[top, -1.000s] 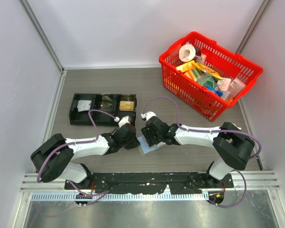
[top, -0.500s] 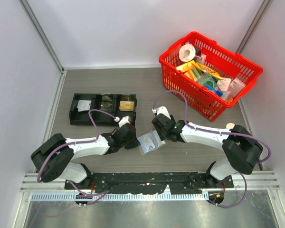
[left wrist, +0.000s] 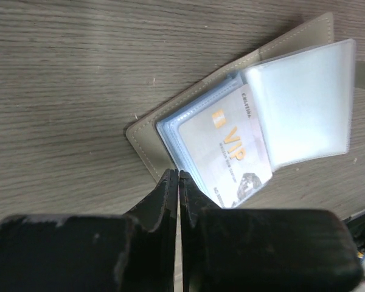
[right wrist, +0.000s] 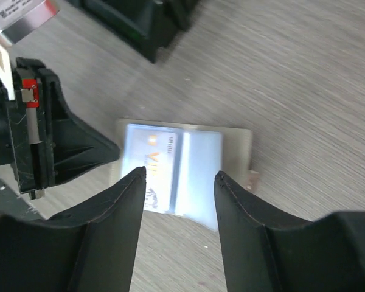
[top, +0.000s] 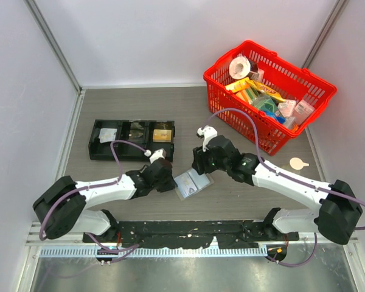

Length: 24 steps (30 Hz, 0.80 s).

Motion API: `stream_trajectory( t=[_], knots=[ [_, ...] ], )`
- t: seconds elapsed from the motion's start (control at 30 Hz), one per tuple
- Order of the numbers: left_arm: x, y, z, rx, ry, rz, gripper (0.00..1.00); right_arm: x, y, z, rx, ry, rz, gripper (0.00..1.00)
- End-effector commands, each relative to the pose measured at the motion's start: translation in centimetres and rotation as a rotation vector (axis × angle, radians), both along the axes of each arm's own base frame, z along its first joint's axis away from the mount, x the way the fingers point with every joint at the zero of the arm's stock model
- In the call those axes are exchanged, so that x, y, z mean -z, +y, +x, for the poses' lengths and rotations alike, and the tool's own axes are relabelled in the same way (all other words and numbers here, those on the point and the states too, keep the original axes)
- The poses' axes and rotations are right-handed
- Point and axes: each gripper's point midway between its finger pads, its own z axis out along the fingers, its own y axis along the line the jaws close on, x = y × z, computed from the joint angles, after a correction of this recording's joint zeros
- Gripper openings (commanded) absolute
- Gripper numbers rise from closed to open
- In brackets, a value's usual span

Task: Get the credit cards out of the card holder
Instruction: Remove the credit card from the card holder.

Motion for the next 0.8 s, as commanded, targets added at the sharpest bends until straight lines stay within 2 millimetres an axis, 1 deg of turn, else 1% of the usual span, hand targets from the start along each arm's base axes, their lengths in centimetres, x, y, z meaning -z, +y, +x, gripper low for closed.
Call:
stream_trajectory(
  t=[0.0, 0.03, 0.07, 0.1, 0.13, 0.2, 0.23, 0.27, 0.3, 0.33, 0.37, 0.47, 0.63, 0.77],
  knots=[
    [-3.5, -0.5, 0.8, -0.006, -0.073, -0.058, 0.08, 0.6, 3.1, -1.2, -0.129, 0.087, 0.135, 0.52],
    [-4.1, -0.6, 1.0, -0.005, -0.087, -0.070, 0.10, 0.6, 3.4, -1.0, -0.137, 0.092, 0.163, 0.51],
    [-4.6, -0.7, 1.2, -0.003, -0.104, -0.082, 0.10, 1.2, 3.8, -1.6, -0.166, 0.127, 0.196, 0.51],
    [-5.2, -1.0, 1.3, 0.003, -0.119, -0.095, 0.11, 1.9, 3.7, -1.7, -0.170, 0.151, 0.213, 0.50],
    [-5.6, -1.3, 1.5, 0.010, -0.131, -0.109, 0.11, 2.1, 4.4, -2.2, -0.207, 0.185, 0.255, 0.50],
    [-5.6, -2.0, 1.7, 0.031, -0.136, -0.119, 0.11, 2.7, 4.5, -1.9, -0.207, 0.214, 0.306, 0.49],
    [-5.5, -2.5, 1.8, 0.045, -0.131, -0.124, 0.10, 3.5, 4.3, -2.4, -0.208, 0.251, 0.316, 0.49],
    [-5.1, -2.9, 1.7, 0.058, -0.117, -0.124, 0.08, 3.7, 4.2, -1.6, -0.196, 0.247, 0.333, 0.49],
    [-4.7, -3.1, 1.7, 0.064, -0.105, -0.126, 0.06, 4.5, 4.0, -2.0, -0.193, 0.282, 0.342, 0.49],
    [-4.0, -3.3, 1.6, 0.065, -0.089, -0.121, 0.05, 4.9, 3.8, -1.7, -0.186, 0.285, 0.352, 0.49],
    [-3.4, -3.3, 1.4, 0.065, -0.071, -0.113, 0.04, 5.4, 3.7, -1.9, -0.188, 0.309, 0.361, 0.48],
    [-2.5, -3.6, 1.5, 0.058, -0.057, -0.126, 0.02, 6.4, 3.4, -1.7, -0.179, 0.333, 0.378, 0.47],
    [-0.4, -3.0, 0.8, 0.048, -0.007, -0.083, 0.00, 7.7, 3.3, -2.4, -0.195, 0.374, 0.381, 0.47],
    [0.4, -2.6, 0.3, 0.031, 0.019, -0.091, 0.00, 8.2, 3.7, -2.9, -0.223, 0.408, 0.394, 0.47]
  ],
)
